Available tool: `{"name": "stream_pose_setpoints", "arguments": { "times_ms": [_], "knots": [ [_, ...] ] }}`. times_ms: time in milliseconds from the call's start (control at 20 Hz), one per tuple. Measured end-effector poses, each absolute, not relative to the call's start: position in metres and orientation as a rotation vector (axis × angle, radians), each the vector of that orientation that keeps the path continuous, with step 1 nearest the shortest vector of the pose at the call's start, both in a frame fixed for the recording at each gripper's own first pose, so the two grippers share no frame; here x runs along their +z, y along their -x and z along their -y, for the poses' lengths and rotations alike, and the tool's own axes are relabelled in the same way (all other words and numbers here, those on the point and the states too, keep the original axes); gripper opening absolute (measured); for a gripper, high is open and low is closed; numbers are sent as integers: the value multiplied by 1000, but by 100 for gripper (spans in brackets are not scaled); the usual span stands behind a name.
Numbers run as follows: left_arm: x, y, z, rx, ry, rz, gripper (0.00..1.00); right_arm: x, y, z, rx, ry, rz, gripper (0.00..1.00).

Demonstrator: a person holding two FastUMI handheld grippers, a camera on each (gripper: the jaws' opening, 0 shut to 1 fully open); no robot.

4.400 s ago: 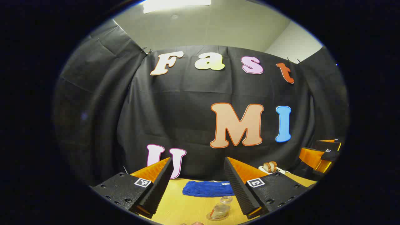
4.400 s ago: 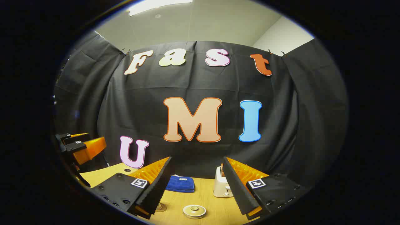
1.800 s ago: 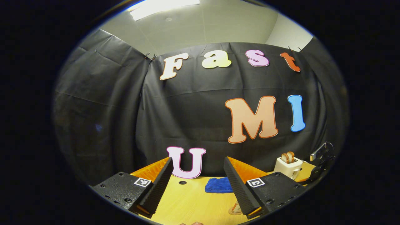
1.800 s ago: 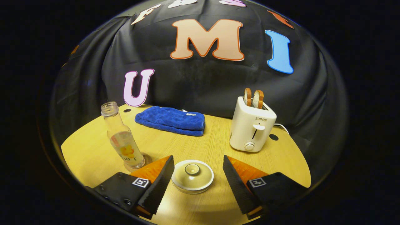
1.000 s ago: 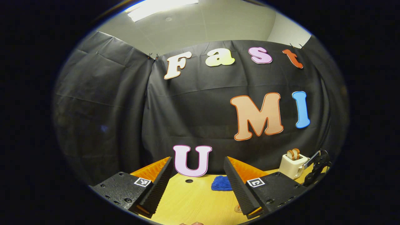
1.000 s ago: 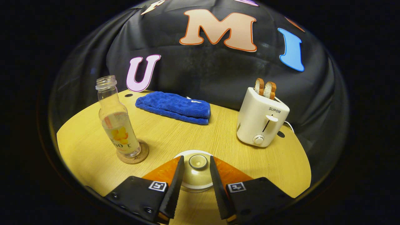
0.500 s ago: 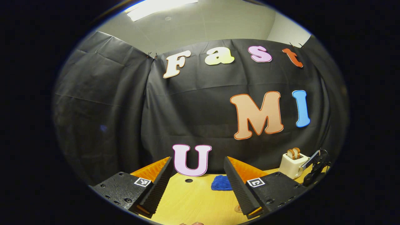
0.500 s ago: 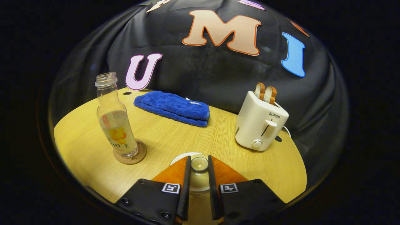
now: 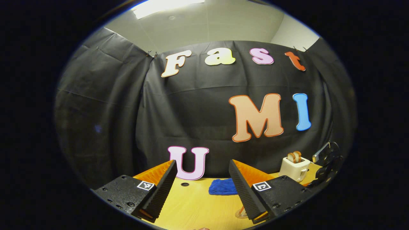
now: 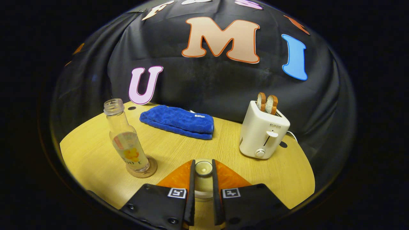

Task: Open the teacup lid with one hand, grasp the water bottle and pour water into the teacup with the other hand; after pouring, place the water bottle on the coaster and then close the teacup lid.

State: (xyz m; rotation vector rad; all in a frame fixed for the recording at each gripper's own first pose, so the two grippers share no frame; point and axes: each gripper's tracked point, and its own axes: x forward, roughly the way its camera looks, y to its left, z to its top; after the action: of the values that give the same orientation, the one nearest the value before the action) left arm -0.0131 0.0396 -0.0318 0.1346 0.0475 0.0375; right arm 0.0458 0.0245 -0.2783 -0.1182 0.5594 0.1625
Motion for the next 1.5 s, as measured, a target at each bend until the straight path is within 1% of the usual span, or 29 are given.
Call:
{"name": "stream_pose_setpoints", "arguments": {
  "times_ms": [100,200,250,300,700,1000,1500],
  "knots": [
    [-53,11,-27,-22,-132,-81,95,-265,-43,-20,155,112,-543,26],
    [-77,12,-12,-82,-118,-127,96,-252,-41,-13,141,97,-528,27],
    [-86,12,-4,-112,-106,-144,94,-244,-40,-9,135,88,-521,27],
    [-92,12,4,-139,-93,-153,95,-240,-39,-3,126,77,-514,26],
    [-145,15,41,-268,-74,-242,95,-203,-28,39,18,44,-473,27],
    [-188,22,61,-331,-83,-299,95,-187,-11,65,-41,75,-468,27],
    [-269,25,68,-329,-89,-451,95,-171,5,98,-107,88,-454,26]
  ]
}}
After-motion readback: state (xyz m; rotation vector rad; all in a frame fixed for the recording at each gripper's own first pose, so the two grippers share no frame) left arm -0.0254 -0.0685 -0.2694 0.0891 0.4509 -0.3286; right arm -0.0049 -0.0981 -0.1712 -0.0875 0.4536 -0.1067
